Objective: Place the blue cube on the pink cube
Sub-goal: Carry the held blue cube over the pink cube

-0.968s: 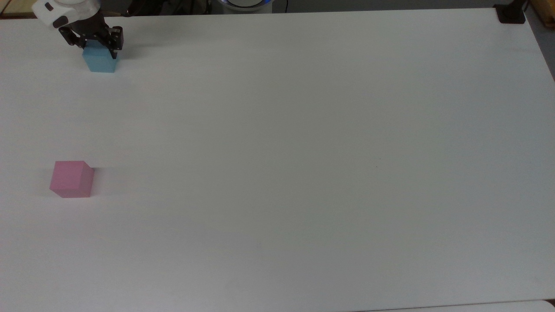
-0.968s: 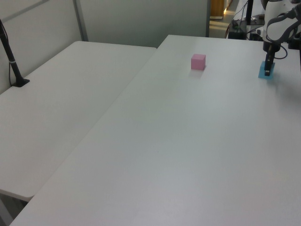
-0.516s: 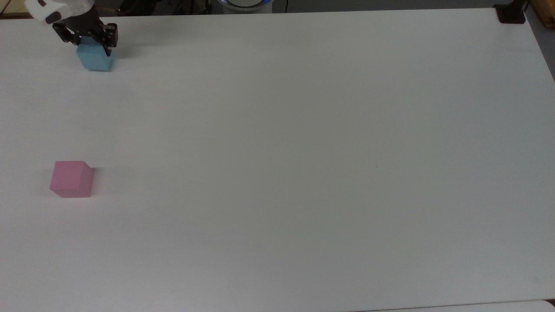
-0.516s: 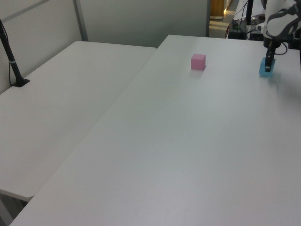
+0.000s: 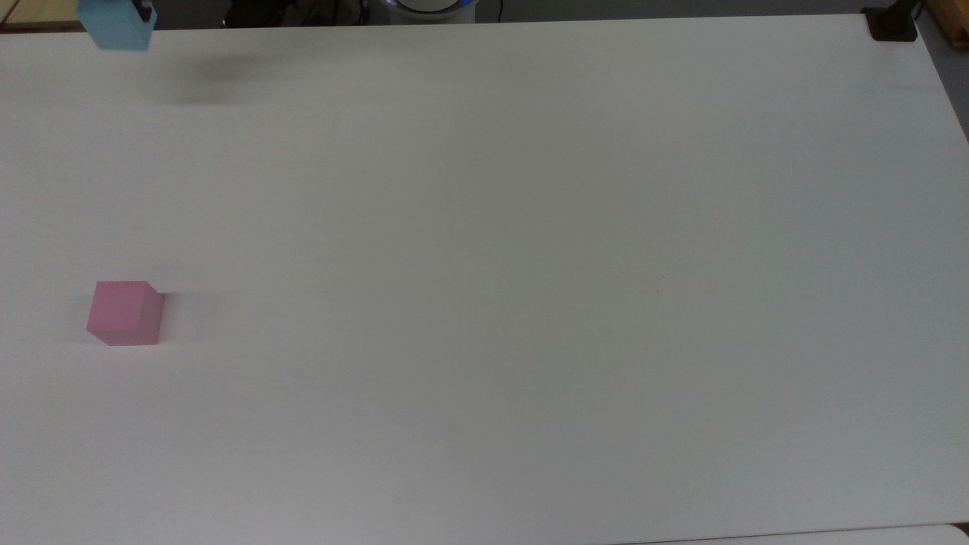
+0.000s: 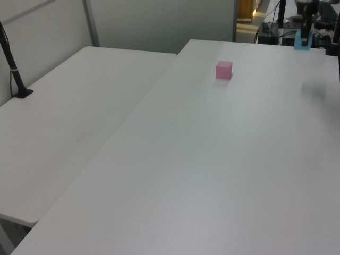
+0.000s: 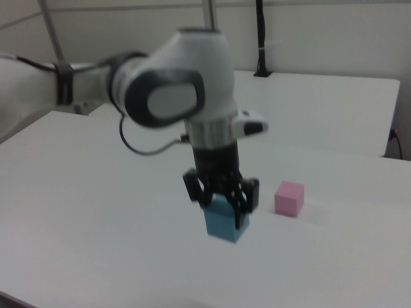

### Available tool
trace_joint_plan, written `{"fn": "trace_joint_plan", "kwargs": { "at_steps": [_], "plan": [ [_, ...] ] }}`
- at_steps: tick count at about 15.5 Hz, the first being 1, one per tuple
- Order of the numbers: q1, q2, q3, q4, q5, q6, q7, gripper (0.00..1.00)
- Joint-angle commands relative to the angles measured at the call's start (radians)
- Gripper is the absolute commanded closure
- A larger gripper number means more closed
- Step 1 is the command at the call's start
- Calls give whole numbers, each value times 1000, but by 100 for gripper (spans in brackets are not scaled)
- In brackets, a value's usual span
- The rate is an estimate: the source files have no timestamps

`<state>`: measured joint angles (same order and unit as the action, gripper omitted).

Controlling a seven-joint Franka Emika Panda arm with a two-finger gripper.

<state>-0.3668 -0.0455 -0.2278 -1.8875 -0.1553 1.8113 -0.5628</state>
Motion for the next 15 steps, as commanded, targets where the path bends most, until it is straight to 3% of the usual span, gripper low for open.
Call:
{"fn": "trace_joint_plan", "kwargs": {
  "at_steps": [1,6,9,15],
  "plan": [
    [58,6,-2,172,2,-179,-23,76],
    [89,67,-2,261,25,-178,-16,75],
    [97,179,-2,396,71,-185,-11,75],
    [126,384,-2,596,83,-178,-6,75]
  ]
}}
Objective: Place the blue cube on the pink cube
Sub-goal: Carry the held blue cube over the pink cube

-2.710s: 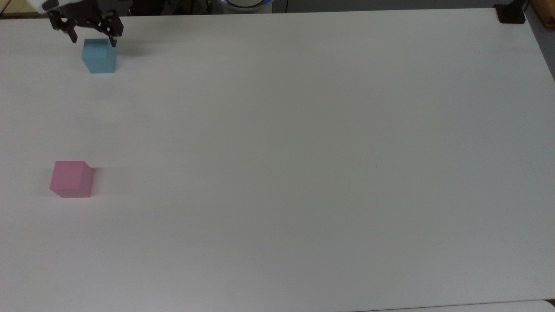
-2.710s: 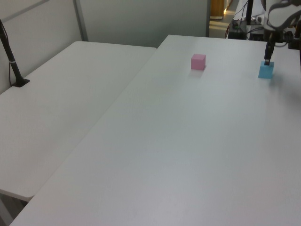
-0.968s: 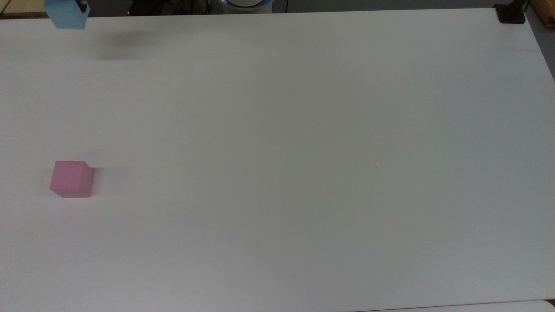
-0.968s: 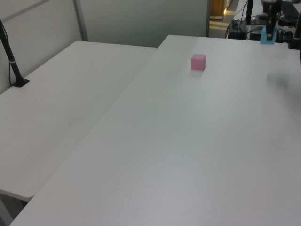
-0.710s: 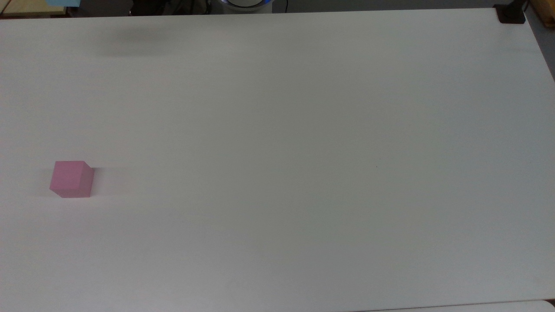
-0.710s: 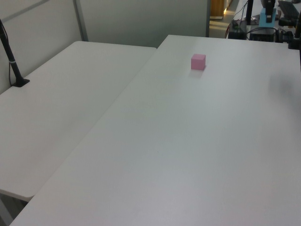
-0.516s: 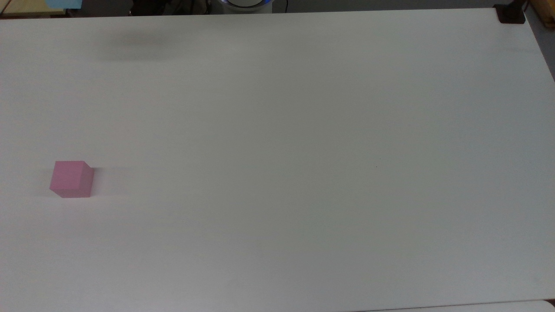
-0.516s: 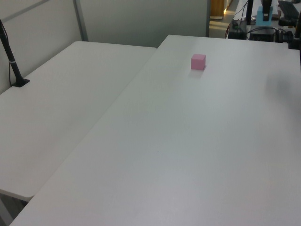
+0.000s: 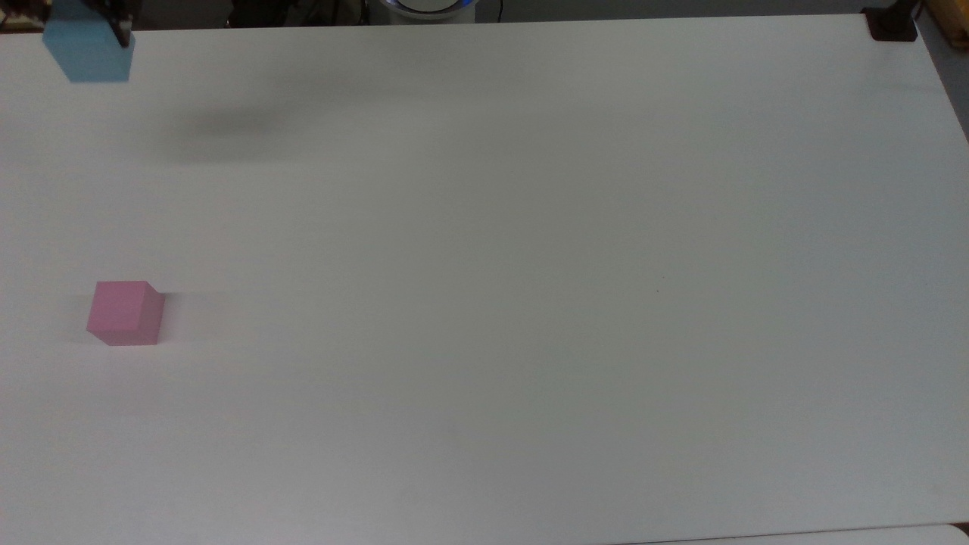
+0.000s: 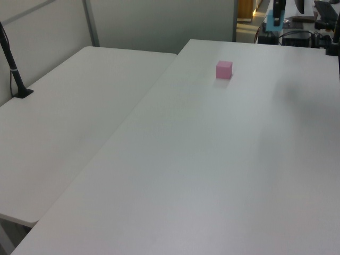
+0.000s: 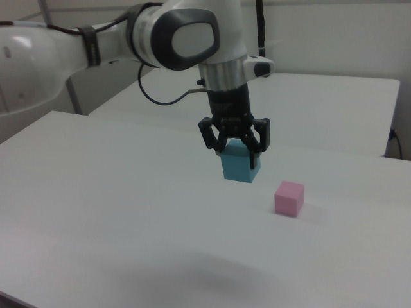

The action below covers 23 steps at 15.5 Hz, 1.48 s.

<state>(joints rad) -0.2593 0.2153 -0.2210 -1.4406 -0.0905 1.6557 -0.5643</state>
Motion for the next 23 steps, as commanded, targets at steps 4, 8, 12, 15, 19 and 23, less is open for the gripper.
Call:
{"fn": "trace_joint_plan", "kwargs": {
  "at_steps": [4,8,12,15,19,23],
  "plan": [
    [29,220,-9,223,23,15,-5,75],
    [31,268,-9,224,49,123,36,75],
    [29,321,12,223,71,251,98,75],
    [28,358,19,221,84,326,155,75],
    [28,397,20,223,84,384,156,75],
    [28,430,22,224,84,417,158,75]
  ]
}}
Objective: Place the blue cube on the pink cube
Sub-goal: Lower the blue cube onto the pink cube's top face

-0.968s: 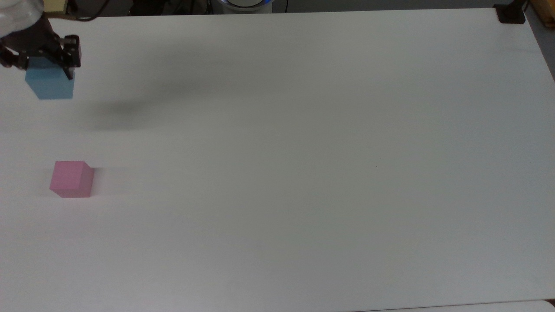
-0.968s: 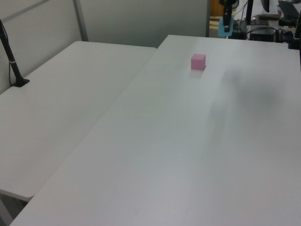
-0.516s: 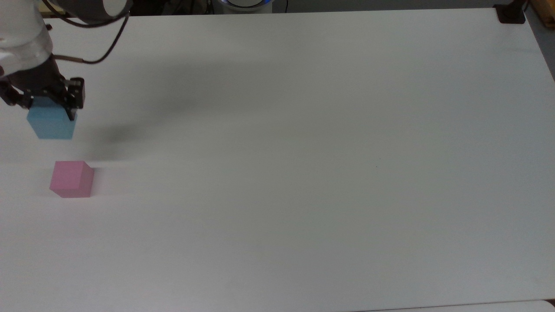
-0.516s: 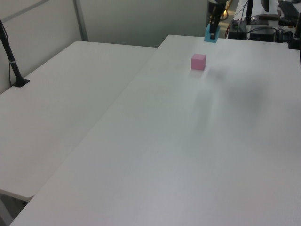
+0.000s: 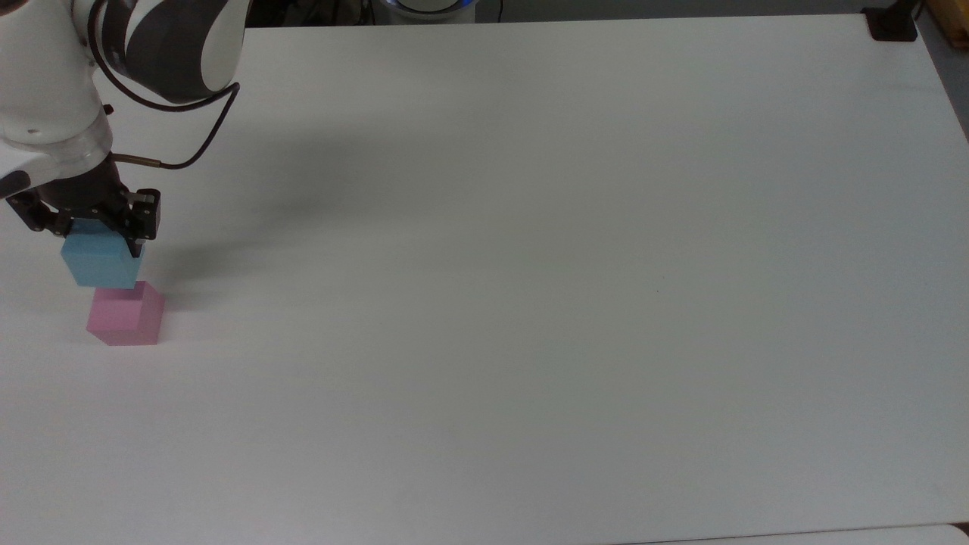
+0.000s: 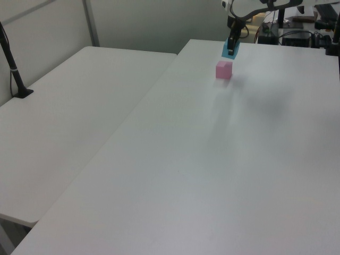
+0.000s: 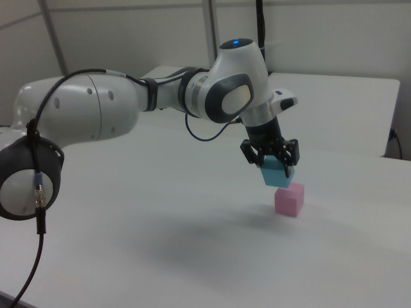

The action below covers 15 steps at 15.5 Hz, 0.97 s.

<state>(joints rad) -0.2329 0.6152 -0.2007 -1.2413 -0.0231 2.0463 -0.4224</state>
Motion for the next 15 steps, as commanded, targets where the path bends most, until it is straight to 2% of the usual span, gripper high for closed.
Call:
{"fn": "trace_joint_plan", "kwargs": {
  "at_steps": [1,12,15],
  "plan": [
    [1,35,3,25,17,40,25,75],
    [1,70,3,23,17,90,68,72],
    [0,70,3,23,17,103,79,67]
  ]
}}
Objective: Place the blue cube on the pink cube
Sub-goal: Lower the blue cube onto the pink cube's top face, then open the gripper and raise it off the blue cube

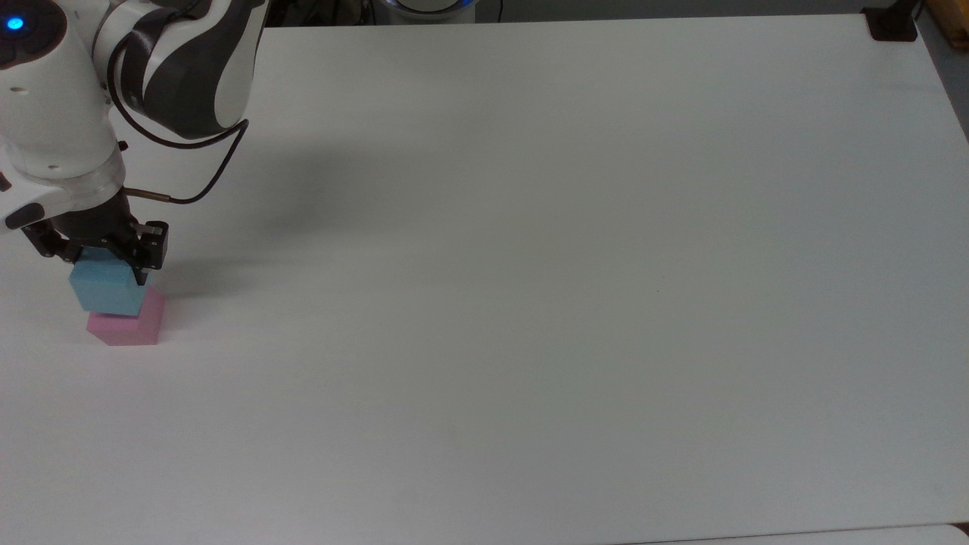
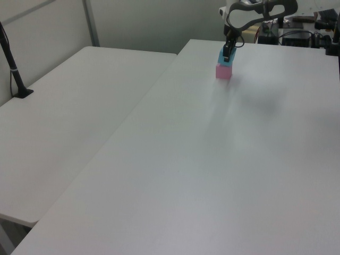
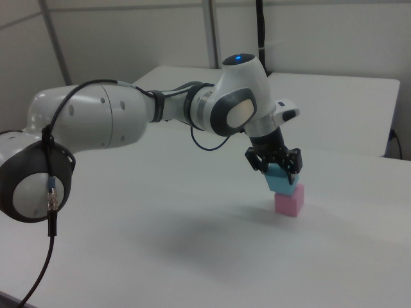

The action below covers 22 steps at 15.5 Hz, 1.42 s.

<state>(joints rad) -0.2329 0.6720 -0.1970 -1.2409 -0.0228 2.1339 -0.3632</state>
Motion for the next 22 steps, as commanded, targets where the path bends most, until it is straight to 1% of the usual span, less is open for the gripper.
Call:
{"fn": "trace_joint_plan", "kwargs": {
  "at_steps": [1,4,5,6,9,10,11,14,16,18,19,22],
  "plan": [
    [0,14,-1,23,17,17,20,67],
    [-3,20,-1,23,17,20,20,61],
    [-5,21,-1,21,17,37,20,60],
    [-5,21,-1,17,17,56,21,55],
    [-6,23,-1,15,17,66,24,52],
    [-6,23,-1,15,17,66,24,46],
    [-6,23,-1,14,17,66,24,34],
    [-6,23,-1,6,15,66,23,30],
    [-8,21,-1,5,15,66,23,20],
    [-9,21,-1,3,15,66,23,18],
    [-11,21,-1,3,15,66,23,14],
    [-11,21,-1,3,15,66,23,13]
  ]
}}
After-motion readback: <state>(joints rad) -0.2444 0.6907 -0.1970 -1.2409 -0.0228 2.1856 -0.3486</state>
